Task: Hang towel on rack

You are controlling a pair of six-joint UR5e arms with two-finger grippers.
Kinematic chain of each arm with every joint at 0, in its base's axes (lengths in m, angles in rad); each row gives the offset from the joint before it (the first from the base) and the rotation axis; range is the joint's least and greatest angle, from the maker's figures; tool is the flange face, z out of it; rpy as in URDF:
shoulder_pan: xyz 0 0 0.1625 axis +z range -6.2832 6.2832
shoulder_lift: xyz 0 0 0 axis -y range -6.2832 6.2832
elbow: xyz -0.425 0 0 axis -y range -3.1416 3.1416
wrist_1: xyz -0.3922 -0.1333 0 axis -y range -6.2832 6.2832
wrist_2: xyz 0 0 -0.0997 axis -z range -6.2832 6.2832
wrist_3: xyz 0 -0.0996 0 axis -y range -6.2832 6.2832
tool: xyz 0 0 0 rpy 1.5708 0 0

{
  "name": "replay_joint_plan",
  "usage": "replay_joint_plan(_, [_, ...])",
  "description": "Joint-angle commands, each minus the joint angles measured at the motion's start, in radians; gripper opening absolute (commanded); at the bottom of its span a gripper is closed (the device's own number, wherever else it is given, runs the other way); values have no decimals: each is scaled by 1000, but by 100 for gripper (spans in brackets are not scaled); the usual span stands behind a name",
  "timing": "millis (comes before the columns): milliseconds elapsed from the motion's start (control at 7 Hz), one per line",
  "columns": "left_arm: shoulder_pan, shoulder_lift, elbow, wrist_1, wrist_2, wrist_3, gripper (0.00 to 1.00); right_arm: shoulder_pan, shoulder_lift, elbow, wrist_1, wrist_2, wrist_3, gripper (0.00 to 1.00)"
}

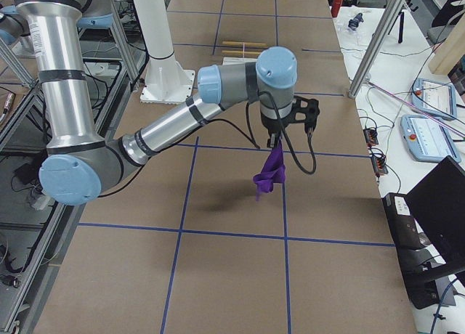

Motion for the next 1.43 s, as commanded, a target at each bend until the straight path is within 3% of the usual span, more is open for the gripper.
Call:
replay_joint_plan(0, [1, -3, 1, -61, 0, -23, 100, -172, 161, 45, 73, 16, 451, 0])
replay_joint_plan(286, [40, -20, 5, -251, 1, -403, 100, -379, 264, 40, 231, 3, 823, 0])
replay_joint_plan(429, [139, -52, 5, -345, 3, -628, 100, -459, 311, 36, 302, -25, 974, 0])
replay_joint_plan(714, [264, -75, -2, -565, 1, -959, 100, -632, 382, 26, 443, -175, 1217, 0])
replay_joint_plan(857, [348, -142, -15, -661, 4, -1234, 100, -712, 425, 22, 492, -267, 1320, 0])
replay_joint_plan(1000, [406, -261, -22, -671, 7, -1540, 100, -799, 477, -13, 528, -366, 1369, 0])
replay_joint_plan(1143, [497, -340, -32, -670, 30, -1704, 100, -843, 508, -33, 530, -423, 1376, 0])
replay_joint_plan(1286, [561, -394, -53, -670, 105, -1849, 100, -852, 534, -50, 537, -428, 1373, 0])
